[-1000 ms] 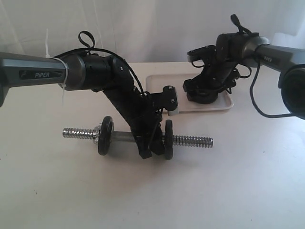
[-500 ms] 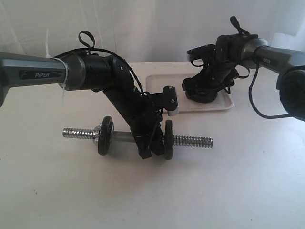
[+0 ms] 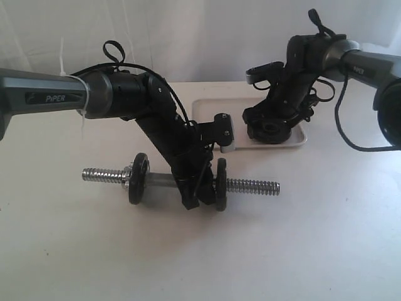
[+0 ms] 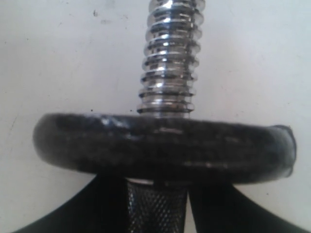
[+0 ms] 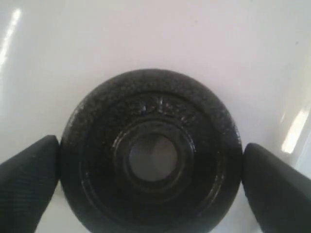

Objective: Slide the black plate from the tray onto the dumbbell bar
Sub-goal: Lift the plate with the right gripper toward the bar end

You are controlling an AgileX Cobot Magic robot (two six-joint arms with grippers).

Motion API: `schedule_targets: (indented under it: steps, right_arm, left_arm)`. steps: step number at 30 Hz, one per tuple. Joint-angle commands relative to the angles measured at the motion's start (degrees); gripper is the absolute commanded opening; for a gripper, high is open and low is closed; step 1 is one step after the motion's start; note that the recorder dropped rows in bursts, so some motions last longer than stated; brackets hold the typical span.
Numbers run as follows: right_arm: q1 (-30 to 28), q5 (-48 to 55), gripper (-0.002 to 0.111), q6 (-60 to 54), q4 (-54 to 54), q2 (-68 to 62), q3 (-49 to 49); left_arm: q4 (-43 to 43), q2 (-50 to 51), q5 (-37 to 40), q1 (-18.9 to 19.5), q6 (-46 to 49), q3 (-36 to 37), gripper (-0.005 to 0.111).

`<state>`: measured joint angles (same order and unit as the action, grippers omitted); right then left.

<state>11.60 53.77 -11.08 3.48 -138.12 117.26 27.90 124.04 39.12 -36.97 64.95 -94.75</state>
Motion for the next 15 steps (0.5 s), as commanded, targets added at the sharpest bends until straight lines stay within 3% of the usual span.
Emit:
schedule_targets:
  steps: [1, 15]
  right_arm:
    - [-1.6, 1.1, 0.0, -0.8, 5.1, 5.7, -1.6]
    - [-7.7, -0.1, 0.0, -8.7, 16.7, 15.6, -17.9]
  left_arm:
    - [1.6, -0.4, 2.5, -0.3, -0.7, 0.2, 0.0]
    - [2.8, 0.0, 3.7, -0.3, -0.8, 0.2, 0.0]
